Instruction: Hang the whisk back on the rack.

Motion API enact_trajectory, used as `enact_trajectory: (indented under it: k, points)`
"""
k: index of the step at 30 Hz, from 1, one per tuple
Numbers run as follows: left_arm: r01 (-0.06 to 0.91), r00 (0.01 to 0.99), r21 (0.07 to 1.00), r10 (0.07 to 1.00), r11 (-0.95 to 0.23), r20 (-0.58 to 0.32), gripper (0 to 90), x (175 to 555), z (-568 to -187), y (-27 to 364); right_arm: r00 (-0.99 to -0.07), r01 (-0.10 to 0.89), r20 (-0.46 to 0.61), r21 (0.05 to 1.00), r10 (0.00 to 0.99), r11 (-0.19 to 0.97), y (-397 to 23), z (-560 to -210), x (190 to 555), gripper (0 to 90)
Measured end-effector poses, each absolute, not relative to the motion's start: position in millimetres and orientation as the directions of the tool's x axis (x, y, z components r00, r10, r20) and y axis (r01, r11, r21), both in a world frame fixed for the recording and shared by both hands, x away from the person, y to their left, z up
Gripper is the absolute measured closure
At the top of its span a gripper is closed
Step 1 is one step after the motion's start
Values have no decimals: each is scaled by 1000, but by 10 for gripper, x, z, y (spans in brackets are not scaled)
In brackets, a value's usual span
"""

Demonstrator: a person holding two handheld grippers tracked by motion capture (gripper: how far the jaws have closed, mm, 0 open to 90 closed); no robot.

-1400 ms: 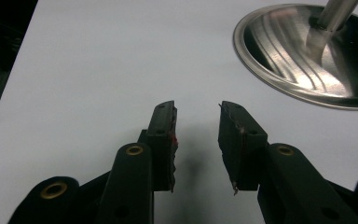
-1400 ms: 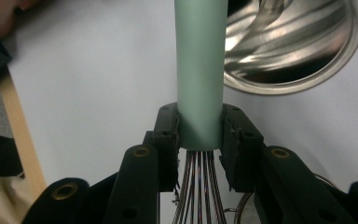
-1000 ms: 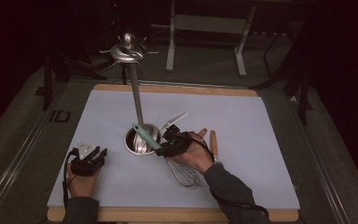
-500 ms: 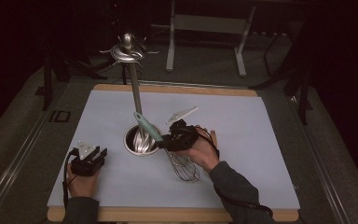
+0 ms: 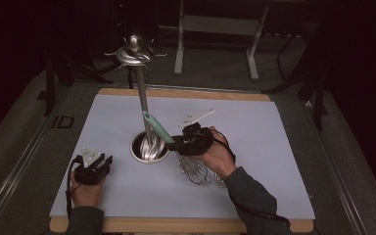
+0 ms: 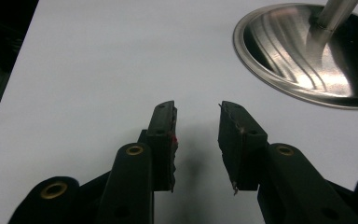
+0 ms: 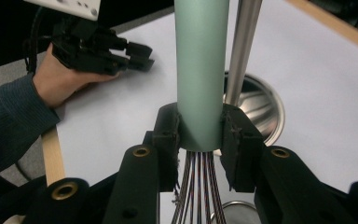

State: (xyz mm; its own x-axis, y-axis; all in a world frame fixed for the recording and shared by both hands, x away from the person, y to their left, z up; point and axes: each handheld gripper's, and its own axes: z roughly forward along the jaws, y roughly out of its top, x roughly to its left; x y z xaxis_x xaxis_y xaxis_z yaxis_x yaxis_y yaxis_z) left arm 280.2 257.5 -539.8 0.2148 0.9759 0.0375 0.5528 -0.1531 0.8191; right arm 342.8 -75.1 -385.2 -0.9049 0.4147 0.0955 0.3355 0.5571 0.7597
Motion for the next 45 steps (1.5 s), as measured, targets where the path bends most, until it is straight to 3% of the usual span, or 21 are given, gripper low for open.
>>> enact_trajectory:
  k: [15,45]
  points:
    - [552,215,820,976,-154,39,669,2800,-5397,2574,-929,216,-11,798,371,563,-846,-3651,3414,691]
    - [550,213,821,976,-156,43,669,2797,-5398,2569,-923,110,-90,870,373,481,-1053,-3267,3426,691]
